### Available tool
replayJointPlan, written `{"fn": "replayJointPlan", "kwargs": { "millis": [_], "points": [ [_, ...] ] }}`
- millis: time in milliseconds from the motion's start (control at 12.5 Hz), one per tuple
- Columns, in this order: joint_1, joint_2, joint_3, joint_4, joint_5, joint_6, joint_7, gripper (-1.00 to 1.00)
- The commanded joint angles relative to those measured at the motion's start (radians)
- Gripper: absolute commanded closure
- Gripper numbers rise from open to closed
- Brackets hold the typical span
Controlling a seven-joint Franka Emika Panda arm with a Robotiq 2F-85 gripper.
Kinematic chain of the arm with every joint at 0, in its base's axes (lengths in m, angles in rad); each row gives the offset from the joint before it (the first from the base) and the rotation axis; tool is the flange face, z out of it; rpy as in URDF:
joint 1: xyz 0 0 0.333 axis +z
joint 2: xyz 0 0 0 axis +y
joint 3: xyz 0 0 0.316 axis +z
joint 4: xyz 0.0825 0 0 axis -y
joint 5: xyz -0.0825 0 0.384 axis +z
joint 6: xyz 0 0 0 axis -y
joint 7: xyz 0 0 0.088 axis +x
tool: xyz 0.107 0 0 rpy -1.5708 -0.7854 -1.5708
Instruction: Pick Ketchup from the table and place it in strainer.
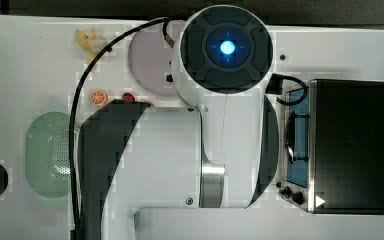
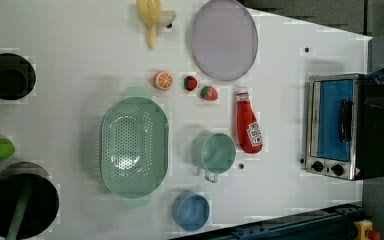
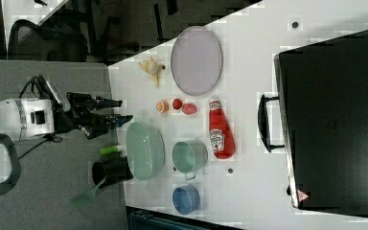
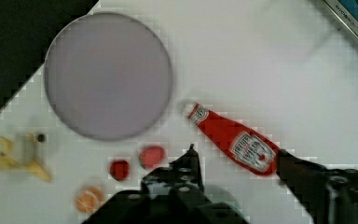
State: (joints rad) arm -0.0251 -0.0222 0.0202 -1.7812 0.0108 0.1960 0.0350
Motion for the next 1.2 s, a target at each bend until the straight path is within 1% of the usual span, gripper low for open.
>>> {"fn": "replayJointPlan", "kwargs": {
  "millis": [80,240,480,720,960,1200],
  "points": [
    [-0.104,-0.176,0.064,-0.062,0.011,-0.135,-0.018,-0.59],
    [-0.103,-0.167,0.067,-0.082,0.011,-0.125,-0.02,-0.99],
    [-0.103,-0.142,0.075,-0.156,0.011,-0.062,-0.035,-1.0],
    [-0.101,-0.107,0.087,-0.245,0.011,0.038,-0.075,-1.0],
    [-0.1,-0.073,0.098,-0.33,0.011,0.147,-0.284,-1.0],
    [-0.101,-0.056,0.102,-0.434,0.003,0.26,-0.599,-1.0]
  ]
}}
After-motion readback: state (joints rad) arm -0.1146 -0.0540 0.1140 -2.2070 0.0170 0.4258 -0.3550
